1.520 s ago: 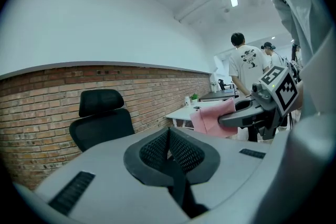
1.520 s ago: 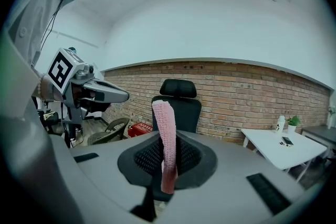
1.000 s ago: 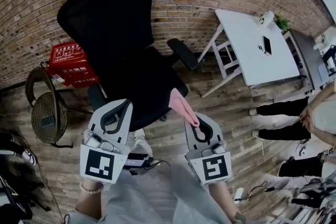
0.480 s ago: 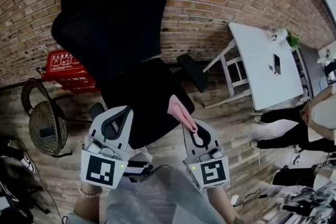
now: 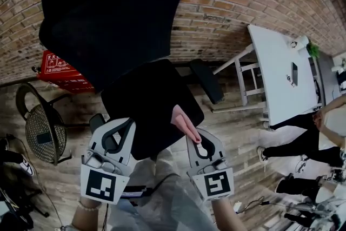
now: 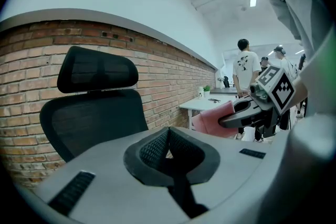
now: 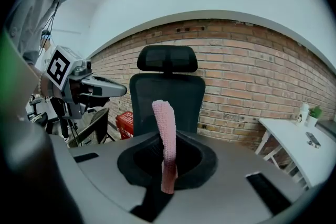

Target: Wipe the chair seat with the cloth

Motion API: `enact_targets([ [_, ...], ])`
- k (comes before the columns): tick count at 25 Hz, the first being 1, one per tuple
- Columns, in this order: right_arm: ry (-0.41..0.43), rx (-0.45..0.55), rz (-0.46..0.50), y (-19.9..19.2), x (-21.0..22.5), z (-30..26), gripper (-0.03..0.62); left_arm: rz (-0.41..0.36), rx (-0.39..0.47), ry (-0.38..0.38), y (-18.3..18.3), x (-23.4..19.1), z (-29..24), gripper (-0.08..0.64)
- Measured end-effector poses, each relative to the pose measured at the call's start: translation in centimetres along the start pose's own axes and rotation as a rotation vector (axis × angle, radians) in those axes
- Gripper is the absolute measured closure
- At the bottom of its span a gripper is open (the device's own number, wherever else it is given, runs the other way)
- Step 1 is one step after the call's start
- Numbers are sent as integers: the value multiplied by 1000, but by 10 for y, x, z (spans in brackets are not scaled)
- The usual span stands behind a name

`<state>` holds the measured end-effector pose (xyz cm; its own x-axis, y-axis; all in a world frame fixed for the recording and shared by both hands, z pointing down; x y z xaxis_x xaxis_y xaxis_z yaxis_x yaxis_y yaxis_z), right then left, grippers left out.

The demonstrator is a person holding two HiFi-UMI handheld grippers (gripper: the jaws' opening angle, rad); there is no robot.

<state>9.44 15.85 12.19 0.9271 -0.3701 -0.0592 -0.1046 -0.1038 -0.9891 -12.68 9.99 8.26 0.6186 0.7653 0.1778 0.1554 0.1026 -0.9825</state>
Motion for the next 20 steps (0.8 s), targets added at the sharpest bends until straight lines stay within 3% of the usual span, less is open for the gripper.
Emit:
enact_targets([
  [9,45,-141,-145,-62,32,-48,539,51,-41,95,-51,-16,-33,541],
  [13,60,-137,-164,-102,46,-77,539,50,-67,155,-84,-25,-49,541],
  [20,70,-197,-162,-180,70,-134,539,31,-133,189,-144,-34,-74,541],
])
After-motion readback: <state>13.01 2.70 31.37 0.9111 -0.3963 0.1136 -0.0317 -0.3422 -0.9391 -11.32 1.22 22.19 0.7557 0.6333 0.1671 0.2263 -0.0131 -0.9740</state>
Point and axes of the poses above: the fingertips, and each gripper's own axes: z backward along the fingers, x to its right, y out of its top, the point moved 9 cm from there along z, backward along the fingers, and after that the axes turned 15 degrees about x, right-handed, at the moved point
